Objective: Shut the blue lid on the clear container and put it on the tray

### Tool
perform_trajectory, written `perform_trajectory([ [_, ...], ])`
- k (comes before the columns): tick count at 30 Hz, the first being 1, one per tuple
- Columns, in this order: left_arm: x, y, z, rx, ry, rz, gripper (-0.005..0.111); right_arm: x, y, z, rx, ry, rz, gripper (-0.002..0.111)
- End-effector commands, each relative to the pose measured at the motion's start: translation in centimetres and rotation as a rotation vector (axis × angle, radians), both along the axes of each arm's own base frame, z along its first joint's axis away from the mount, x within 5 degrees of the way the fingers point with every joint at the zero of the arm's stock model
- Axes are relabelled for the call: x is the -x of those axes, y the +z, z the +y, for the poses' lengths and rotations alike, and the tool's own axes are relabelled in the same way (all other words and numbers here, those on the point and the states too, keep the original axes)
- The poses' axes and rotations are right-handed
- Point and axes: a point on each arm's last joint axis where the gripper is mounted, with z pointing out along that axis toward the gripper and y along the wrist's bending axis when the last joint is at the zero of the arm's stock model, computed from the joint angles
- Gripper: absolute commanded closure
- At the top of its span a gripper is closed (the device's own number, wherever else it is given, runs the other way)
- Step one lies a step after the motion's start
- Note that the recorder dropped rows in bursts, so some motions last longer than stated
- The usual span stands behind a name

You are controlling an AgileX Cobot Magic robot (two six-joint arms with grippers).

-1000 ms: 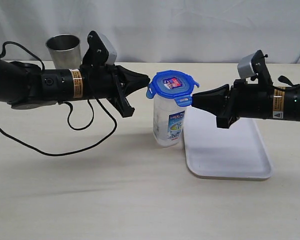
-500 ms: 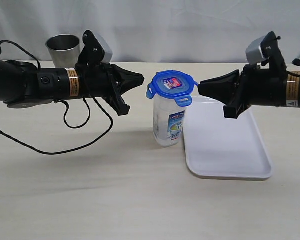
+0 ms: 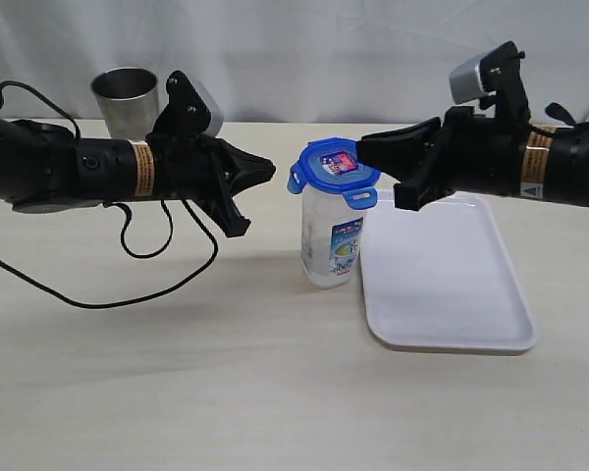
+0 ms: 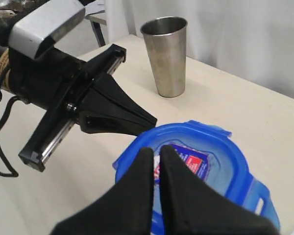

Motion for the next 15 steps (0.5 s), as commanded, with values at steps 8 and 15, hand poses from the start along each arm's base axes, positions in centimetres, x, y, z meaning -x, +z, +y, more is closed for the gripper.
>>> perform_trajectory([
  [8, 0.3, -0.5, 0.2, -0.032, -0.016, 0.038, 0.107, -1.0, -2.1, 1.6, 0.060, -0.059, 0.032, 0.104],
  [15, 0.3, -0.7, 0.6, -0.036, -0.009, 0.044, 0.107, -1.0, -2.8, 1.7, 0.075, -0.043, 0.055, 0.104],
])
